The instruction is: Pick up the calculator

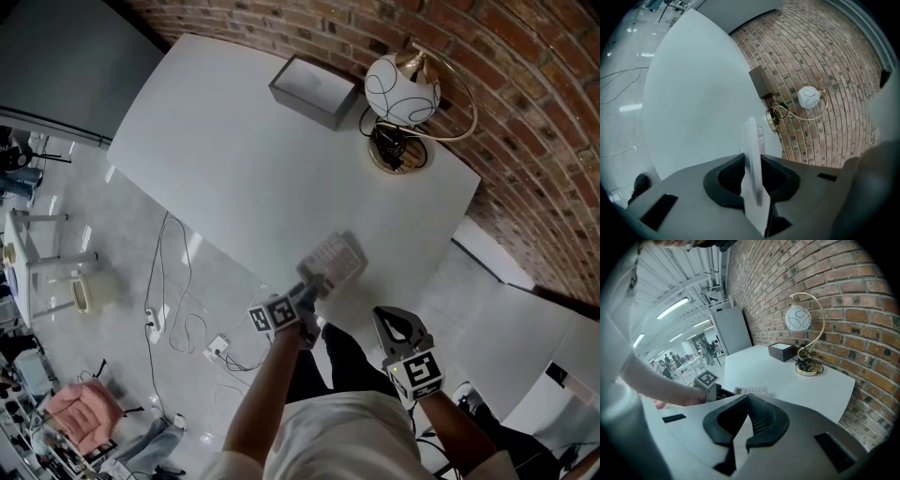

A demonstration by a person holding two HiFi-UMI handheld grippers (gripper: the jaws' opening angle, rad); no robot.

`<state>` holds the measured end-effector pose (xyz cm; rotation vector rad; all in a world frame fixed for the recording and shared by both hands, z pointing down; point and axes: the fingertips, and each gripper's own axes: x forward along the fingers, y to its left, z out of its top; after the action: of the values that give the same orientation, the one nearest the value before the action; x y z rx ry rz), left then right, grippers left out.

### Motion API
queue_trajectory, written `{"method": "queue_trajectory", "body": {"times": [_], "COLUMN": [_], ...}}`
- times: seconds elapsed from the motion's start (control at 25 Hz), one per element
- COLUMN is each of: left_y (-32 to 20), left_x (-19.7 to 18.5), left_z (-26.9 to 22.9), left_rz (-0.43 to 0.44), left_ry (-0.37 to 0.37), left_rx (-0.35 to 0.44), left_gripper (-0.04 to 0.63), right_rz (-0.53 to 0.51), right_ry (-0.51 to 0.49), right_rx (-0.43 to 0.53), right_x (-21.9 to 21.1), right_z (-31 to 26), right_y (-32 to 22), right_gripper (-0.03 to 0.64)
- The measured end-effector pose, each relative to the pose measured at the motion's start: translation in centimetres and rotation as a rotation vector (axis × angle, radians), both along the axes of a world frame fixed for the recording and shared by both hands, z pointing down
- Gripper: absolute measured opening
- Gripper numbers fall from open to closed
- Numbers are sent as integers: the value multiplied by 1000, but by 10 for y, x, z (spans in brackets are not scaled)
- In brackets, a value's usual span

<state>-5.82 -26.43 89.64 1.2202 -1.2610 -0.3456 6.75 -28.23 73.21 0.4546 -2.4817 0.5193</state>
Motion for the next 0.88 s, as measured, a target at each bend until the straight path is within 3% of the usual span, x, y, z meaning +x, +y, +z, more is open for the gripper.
{"method": "queue_trajectory", "body": {"times": [0.28, 0.52, 0.88], "left_y": [-8, -10, 1], "left_x": [-4, -9, -19], "left_z": [-48, -115, -224], "left_rz": [14, 40, 59], "left_ry": [-53, -160, -256], "left_rx": [66, 148, 285], "left_gripper": [97, 95, 97], "right_rz": [2, 34, 79], "right_ry": [-21, -47, -86], "right_rx": [40, 47, 108], "right_x": [-2, 5, 11], "right_z": [-25, -55, -115], "right_y": [-8, -14, -25], "right_gripper": [11, 11, 11]}}
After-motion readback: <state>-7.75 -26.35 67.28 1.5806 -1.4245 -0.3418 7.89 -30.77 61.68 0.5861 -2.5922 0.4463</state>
